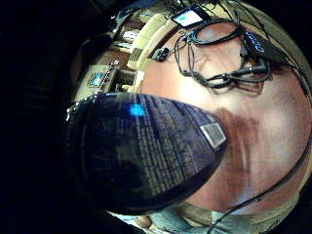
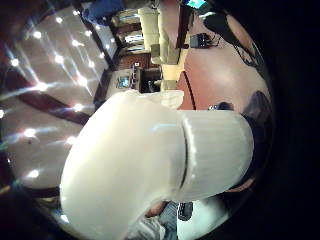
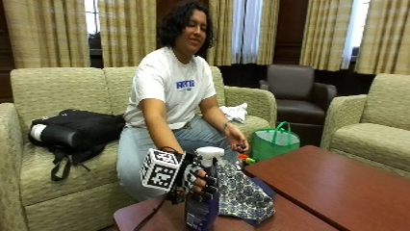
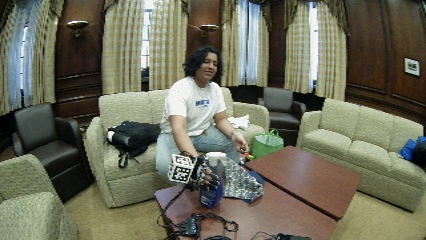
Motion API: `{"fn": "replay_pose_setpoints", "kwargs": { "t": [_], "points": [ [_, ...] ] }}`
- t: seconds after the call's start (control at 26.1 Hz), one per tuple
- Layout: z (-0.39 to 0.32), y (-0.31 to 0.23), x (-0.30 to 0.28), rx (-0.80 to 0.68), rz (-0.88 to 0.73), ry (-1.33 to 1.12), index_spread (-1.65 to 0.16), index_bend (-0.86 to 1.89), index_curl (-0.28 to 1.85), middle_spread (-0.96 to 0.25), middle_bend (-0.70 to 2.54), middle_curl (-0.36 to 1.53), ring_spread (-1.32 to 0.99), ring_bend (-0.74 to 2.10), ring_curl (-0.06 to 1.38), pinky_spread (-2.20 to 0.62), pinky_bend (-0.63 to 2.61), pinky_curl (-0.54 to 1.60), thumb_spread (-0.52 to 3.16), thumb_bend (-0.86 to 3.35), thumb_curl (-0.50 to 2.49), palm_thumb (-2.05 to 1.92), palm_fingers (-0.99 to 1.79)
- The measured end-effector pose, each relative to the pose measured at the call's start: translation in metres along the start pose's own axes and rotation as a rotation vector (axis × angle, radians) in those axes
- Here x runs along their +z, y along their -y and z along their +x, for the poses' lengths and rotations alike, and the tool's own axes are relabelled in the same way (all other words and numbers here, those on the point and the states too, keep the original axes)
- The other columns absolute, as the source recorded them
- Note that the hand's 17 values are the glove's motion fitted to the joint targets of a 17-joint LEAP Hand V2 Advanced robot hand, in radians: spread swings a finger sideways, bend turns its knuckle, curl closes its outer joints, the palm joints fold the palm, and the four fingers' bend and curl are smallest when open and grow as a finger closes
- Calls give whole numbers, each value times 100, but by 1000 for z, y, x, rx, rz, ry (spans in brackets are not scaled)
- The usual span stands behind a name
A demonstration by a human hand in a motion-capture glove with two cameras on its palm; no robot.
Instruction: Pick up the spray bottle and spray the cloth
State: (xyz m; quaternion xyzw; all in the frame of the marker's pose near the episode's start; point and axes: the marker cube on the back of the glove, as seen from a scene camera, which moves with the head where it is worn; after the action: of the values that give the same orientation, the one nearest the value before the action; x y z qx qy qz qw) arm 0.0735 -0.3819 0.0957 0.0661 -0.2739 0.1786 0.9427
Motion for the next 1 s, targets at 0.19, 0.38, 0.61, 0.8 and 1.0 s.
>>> {"fn": "replay_pose_setpoints", "kwargs": {
  "t": [0.19,0.38,0.61,0.8,1.0],
  "points": [
    [-9,6,5,-44,43,13,-37,26,32,-19,24,36,-22,40,30,-8,28,24,88,1,36,71,91],
    [-18,3,7,-161,124,-6,-33,24,36,-23,29,39,-23,48,35,-18,33,28,71,7,45,91,127],
    [-34,-8,-9,-185,270,66,-30,25,42,-21,50,48,-21,57,42,-28,37,32,57,2,52,90,147],
    [-71,-26,-42,-259,217,24,-28,34,47,-19,56,51,-20,59,44,-31,38,34,50,-1,56,91,149],
    [-116,-37,-63,-242,9,-144,-27,40,50,-18,60,53,-20,61,45,-32,39,36,42,-2,60,91,146]
  ]
}}
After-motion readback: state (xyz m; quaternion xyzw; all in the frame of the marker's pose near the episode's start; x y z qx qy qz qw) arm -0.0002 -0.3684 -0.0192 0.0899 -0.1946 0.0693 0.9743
